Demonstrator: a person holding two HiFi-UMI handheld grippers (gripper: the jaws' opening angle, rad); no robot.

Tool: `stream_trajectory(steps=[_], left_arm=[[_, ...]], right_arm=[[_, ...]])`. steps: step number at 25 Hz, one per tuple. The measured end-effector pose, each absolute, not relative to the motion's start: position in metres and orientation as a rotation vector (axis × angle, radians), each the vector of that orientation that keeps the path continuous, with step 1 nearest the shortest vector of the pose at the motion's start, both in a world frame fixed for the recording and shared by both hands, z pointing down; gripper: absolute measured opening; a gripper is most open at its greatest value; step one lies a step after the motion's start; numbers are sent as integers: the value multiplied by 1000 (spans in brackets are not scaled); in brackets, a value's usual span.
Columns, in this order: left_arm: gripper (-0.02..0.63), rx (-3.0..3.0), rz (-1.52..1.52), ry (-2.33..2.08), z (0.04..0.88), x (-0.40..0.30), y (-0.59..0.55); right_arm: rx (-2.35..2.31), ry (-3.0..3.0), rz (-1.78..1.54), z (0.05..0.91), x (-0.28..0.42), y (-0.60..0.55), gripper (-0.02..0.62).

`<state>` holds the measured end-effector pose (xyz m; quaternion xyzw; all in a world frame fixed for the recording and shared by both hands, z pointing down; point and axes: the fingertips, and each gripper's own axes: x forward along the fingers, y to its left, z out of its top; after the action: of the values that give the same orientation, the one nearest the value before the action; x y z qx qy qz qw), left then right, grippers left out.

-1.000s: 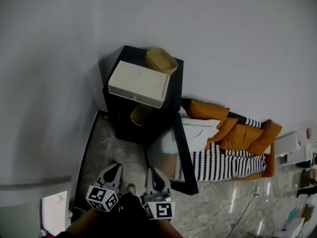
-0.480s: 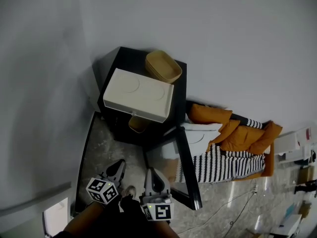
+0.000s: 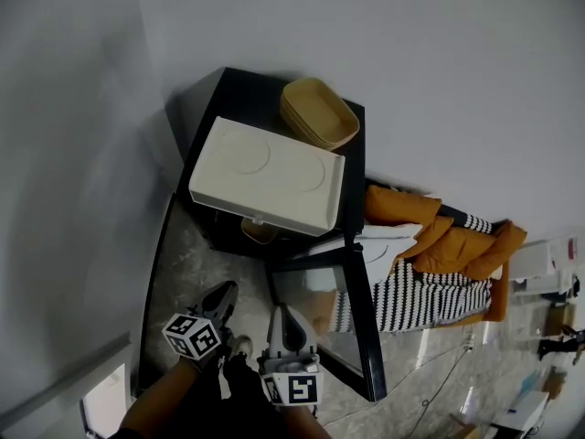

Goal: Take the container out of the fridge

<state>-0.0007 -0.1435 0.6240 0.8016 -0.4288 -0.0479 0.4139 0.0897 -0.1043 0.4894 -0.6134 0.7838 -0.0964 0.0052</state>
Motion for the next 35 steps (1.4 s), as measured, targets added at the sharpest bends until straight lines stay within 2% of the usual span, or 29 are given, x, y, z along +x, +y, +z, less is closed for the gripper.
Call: stream_trajectory(steps=[9, 19, 28, 35], left_arm=[[8, 1888, -182, -950, 693, 14, -173], [177, 1743, -255, -839, 756, 28, -209], [245, 1661, -333, -773, 792, 52, -233], [269, 1616, -357, -755, 813, 63, -247]], right_arm=[[-1947, 2463, -336, 520, 85, -119, 0], [-1964, 2462, -362, 537, 88, -133, 0], [-1979, 2481, -433, 543, 94, -131, 0], [-1987, 2459, -462, 554, 101, -129, 0]])
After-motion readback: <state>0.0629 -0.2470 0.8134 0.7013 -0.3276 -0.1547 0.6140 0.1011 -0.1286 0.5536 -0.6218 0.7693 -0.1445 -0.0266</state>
